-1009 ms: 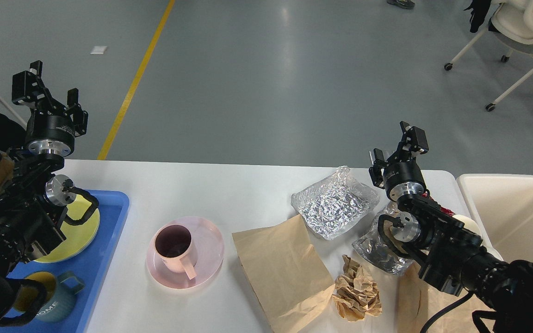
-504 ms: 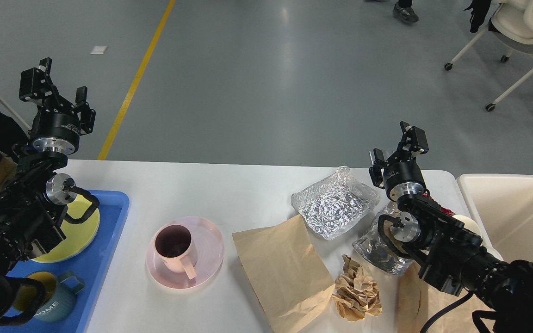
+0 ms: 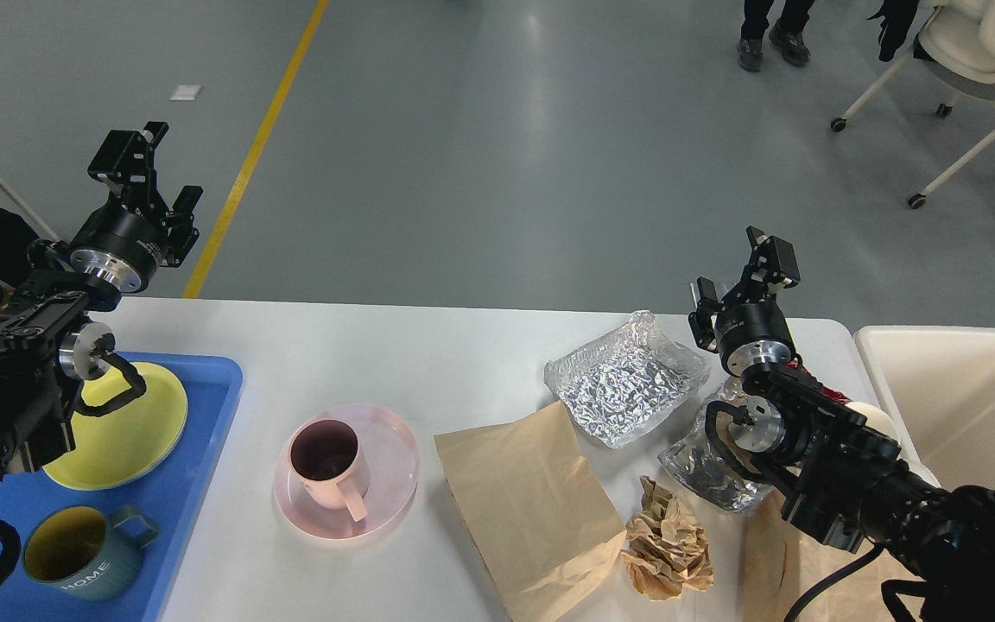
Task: Tidy desktop
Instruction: 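Raise the left gripper and move it toward the pink cup, then lower the left gripper into the pink bowl and grasp the pink cup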
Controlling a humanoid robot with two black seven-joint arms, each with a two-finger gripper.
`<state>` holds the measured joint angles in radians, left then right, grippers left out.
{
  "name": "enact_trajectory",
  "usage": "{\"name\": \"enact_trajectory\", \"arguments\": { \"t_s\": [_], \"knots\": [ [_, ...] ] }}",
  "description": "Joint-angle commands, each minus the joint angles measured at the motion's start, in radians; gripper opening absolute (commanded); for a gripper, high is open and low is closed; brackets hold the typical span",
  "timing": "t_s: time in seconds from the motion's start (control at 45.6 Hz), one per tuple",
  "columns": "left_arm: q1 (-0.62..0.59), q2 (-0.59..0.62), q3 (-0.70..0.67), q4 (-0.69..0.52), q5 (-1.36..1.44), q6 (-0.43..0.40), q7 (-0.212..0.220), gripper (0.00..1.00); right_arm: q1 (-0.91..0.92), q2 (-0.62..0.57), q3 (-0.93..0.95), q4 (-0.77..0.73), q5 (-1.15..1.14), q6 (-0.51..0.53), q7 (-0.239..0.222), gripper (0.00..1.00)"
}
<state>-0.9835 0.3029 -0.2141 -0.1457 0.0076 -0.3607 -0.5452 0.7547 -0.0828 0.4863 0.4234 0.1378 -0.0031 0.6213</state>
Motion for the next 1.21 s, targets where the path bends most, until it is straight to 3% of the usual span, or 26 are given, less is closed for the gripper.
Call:
{"name": "enact_trajectory", "arguments": {
  "t_s": [0.0,0.153,0.307,0.504,0.592,0.724,0.943,1.184],
  "knots": [
    [-0.044,0.024,0.148,0.0,0.0,-0.003,0.135,0.96,0.0,0.0,0.0,0.0,0.0,0.0,0.0,1.0],
    [-0.119,0.048,0.416,0.0,0.0,-0.014,0.324,0.96,0.0,0.001,0.0,0.0,0.0,0.0,0.0,1.0],
    [-0.149,0.061,0.683,-0.003,0.003,-0.081,0.415,0.96,0.0,0.001,0.0,0.0,-0.001,0.0,0.0,1.0],
    [-0.228,0.05,1.06,-0.018,0.023,-0.19,0.424,0.96,0.0,0.0,0.0,0.0,0.0,0.0,0.0,1.0],
    [-0.29,0.041,1.208,-0.093,0.031,-0.328,0.427,0.96,0.0,0.001,0.0,0.0,0.0,0.0,0.0,1.0],
    [-0.406,0.033,1.366,-0.176,0.031,-0.599,0.427,0.96,0.0,0.001,0.0,0.0,0.0,0.0,0.0,1.0],
    [-0.524,-0.077,1.469,-0.209,0.031,-0.599,0.424,0.96,0.0,0.0,0.0,0.0,0.0,0.0,0.0,1.0],
    [-0.696,-0.16,1.593,-0.489,0.031,-0.599,0.426,0.96,0.0,0.0,0.0,0.0,0.0,0.0,0.0,1.0]
  ]
}}
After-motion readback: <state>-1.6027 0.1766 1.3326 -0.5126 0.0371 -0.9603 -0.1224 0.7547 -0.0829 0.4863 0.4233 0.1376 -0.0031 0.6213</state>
